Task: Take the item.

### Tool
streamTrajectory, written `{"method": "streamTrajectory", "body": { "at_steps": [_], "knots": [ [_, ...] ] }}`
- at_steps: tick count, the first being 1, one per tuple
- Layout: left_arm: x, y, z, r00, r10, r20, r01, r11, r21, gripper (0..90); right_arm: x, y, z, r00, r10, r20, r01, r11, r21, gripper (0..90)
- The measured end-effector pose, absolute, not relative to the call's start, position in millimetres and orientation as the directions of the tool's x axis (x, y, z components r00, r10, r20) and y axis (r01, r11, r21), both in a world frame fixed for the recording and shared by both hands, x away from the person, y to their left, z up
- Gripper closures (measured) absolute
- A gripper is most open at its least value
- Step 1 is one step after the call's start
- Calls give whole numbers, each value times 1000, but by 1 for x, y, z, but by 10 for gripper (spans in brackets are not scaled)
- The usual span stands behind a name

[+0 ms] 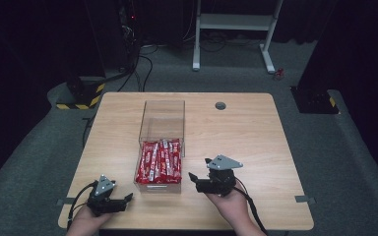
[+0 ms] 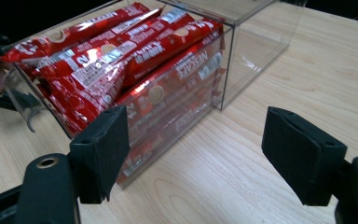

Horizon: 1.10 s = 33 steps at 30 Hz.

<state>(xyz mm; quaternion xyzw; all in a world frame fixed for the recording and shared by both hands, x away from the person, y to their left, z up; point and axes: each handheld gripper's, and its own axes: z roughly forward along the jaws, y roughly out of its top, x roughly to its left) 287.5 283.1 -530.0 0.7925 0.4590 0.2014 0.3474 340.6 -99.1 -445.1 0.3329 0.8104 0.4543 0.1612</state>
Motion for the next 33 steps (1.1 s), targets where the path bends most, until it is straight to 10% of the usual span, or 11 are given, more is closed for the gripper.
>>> {"method": "streamTrajectory", "body": {
  "at_steps": [33],
  "knots": [
    [287, 283, -530, 500, 866, 0, 586, -338, 736, 145, 346, -62, -429, -771, 634, 49, 356, 366, 860, 338]
  ]
}}
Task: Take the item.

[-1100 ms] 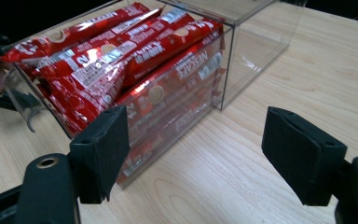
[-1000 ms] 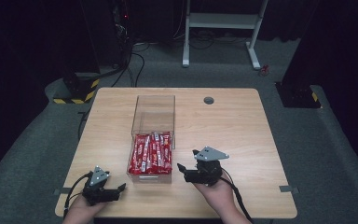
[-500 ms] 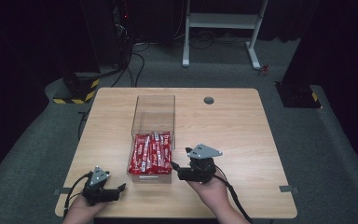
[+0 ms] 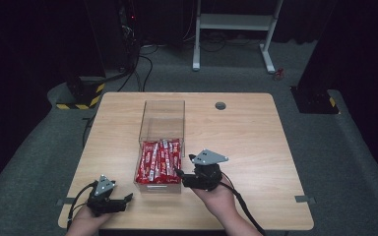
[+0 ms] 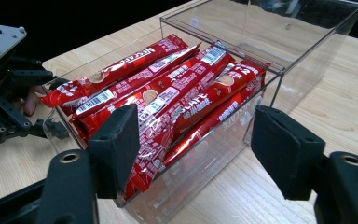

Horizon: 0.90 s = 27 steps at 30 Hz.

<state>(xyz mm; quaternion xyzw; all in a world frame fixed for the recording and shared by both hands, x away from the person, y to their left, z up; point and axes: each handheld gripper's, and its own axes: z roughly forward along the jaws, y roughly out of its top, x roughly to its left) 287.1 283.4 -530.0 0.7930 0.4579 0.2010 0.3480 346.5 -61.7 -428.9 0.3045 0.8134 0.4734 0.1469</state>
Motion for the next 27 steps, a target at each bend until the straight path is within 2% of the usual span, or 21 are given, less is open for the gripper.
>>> {"method": "streamTrajectory", "body": {
  "at_steps": [9, 12, 14, 15, 27],
  "knots": [
    [287, 283, -530, 500, 866, 1, 586, -340, 736, 144, 348, -52, -431, -773, 633, 43, 354, 374, 857, 443],
    [287, 283, -530, 501, 866, 1, 586, -340, 735, 144, 348, -48, -431, -782, 622, 39, 351, 387, 853, 523],
    [287, 283, -530, 501, 866, 1, 586, -340, 736, 144, 348, -47, -432, -782, 622, 45, 357, 388, 850, 546],
    [287, 283, -530, 501, 866, -1, 586, -339, 736, 144, 348, -46, -433, -786, 614, 66, 375, 390, 841, 591],
    [287, 283, -530, 500, 866, -4, 588, -336, 736, 144, 346, -40, -438, -779, 625, 60, 386, 401, 830, 674]
  ]
}}
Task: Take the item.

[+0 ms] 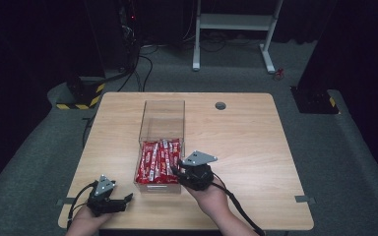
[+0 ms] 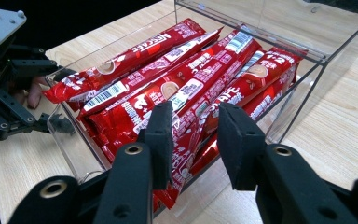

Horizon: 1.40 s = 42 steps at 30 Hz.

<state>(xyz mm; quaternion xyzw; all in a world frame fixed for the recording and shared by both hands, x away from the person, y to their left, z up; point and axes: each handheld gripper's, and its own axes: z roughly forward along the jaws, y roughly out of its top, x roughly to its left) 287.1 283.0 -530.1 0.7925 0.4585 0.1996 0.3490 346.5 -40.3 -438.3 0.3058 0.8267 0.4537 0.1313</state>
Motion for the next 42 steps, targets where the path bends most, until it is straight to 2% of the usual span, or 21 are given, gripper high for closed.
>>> {"method": "streamTrajectory", "body": {
  "at_steps": [7, 13, 18, 28, 42],
  "knots": [
    [287, 283, -530, 500, 866, -3, 588, -337, 736, 144, 345, -37, -442, -773, 633, 44, 381, 408, 829, 735],
    [287, 283, -530, 501, 865, -2, 587, -338, 736, 144, 344, -36, -443, -761, 648, 38, 382, 399, 834, 855],
    [287, 283, -530, 503, 864, -1, 586, -340, 736, 144, 344, -37, -444, -760, 649, 29, 373, 399, 838, 899],
    [288, 283, -530, 504, 863, 0, 584, -341, 736, 144, 336, -39, -442, -765, 644, 2, 337, 398, 853, 900],
    [288, 284, -530, 506, 863, 3, 582, -344, 736, 145, 332, -46, -445, -772, 635, 31, 327, 355, 876, 900]
  ]
}}
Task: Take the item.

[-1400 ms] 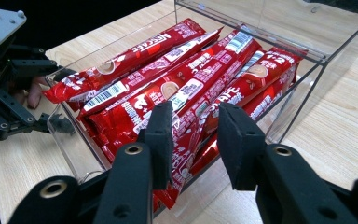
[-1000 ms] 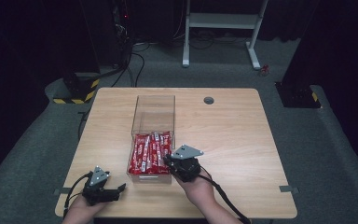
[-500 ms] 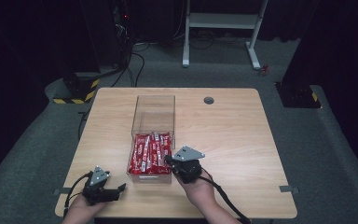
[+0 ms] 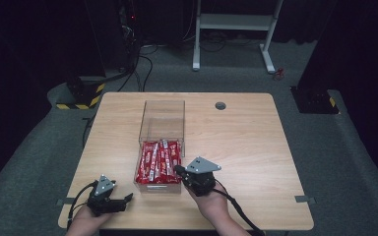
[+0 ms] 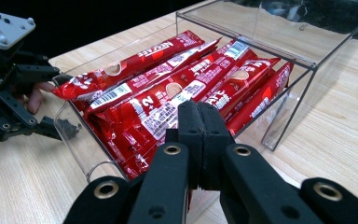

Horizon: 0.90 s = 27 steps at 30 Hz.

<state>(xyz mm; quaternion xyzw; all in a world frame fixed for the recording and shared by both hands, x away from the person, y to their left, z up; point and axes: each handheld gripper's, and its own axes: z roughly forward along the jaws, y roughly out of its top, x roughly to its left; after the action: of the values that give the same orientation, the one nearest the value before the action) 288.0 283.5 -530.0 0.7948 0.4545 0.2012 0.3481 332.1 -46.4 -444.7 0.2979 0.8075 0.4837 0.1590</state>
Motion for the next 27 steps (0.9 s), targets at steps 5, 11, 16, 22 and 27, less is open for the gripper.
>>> {"method": "streamTrajectory", "body": {
  "at_steps": [5, 11, 16, 22, 27],
  "knots": [
    [288, 284, -530, 507, 862, 5, 582, -347, 735, 145, 331, -51, -445, -768, 638, 51, 321, 315, 893, 900],
    [288, 283, -530, 503, 864, 0, 583, -340, 737, 145, 331, -57, -444, -767, 640, 49, 314, 307, 898, 900],
    [288, 283, -530, 503, 864, 0, 583, -340, 738, 145, 330, -61, -443, -764, 641, 64, 321, 293, 901, 900],
    [288, 283, -530, 503, 864, 1, 583, -340, 738, 145, 328, -63, -440, -769, 635, 65, 312, 285, 906, 900],
    [288, 283, -530, 503, 864, 0, 583, -340, 738, 145, 326, -64, -439, -777, 626, 68, 307, 282, 909, 900]
  ]
}}
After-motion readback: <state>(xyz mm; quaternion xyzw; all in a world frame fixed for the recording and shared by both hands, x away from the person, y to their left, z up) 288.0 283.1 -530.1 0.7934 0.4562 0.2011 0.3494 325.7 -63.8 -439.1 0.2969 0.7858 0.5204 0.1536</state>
